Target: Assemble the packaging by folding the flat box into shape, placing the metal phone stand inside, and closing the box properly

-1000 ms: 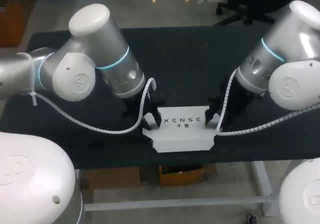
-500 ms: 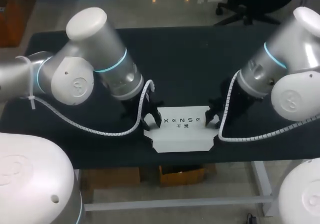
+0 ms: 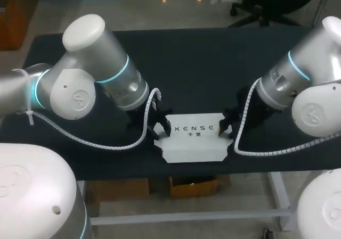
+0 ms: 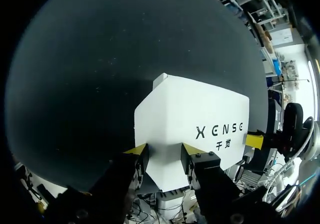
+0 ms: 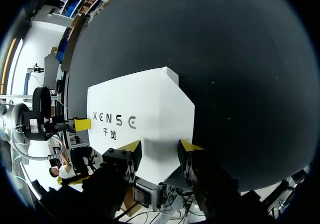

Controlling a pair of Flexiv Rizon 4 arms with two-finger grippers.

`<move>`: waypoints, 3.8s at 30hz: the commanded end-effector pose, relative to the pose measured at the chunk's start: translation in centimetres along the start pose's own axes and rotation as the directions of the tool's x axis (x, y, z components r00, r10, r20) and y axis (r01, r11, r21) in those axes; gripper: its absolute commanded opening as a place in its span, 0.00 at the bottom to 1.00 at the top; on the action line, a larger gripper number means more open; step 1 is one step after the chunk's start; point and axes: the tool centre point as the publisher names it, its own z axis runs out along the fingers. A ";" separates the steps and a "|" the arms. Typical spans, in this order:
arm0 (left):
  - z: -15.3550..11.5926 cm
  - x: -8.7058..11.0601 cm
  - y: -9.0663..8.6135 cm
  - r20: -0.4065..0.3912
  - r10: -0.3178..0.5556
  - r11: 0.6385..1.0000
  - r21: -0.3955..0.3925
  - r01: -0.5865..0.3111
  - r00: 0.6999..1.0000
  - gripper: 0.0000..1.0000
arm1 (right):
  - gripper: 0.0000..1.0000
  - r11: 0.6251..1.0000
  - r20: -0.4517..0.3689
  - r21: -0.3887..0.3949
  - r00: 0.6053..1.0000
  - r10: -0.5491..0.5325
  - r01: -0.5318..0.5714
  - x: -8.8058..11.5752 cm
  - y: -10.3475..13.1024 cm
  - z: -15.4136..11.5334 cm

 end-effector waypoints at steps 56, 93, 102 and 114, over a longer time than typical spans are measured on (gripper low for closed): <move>1.2 -0.8 0.6 -0.227 0.011 0.999 0.050 0.000 0.974 0.41 | 0.40 0.996 -0.203 -0.028 0.975 -0.091 0.087 0.6 -0.4 0.8; 1.1 0.5 -0.8 -0.293 -0.037 0.999 -0.046 0.024 0.955 0.39 | 0.36 0.997 -0.256 0.027 0.964 -0.067 0.077 1.2 0.3 0.6; 0.5 0.4 -1.0 -0.290 -0.051 0.998 -0.059 0.035 0.956 0.39 | 0.35 0.997 -0.237 0.050 0.970 -0.053 0.067 1.5 0.3 0.2; -0.3 0.3 -1.1 -0.294 -0.071 0.995 -0.091 0.046 0.953 0.38 | 0.30 0.994 -0.218 0.096 0.976 -0.025 0.047 1.9 0.5 0.3</move>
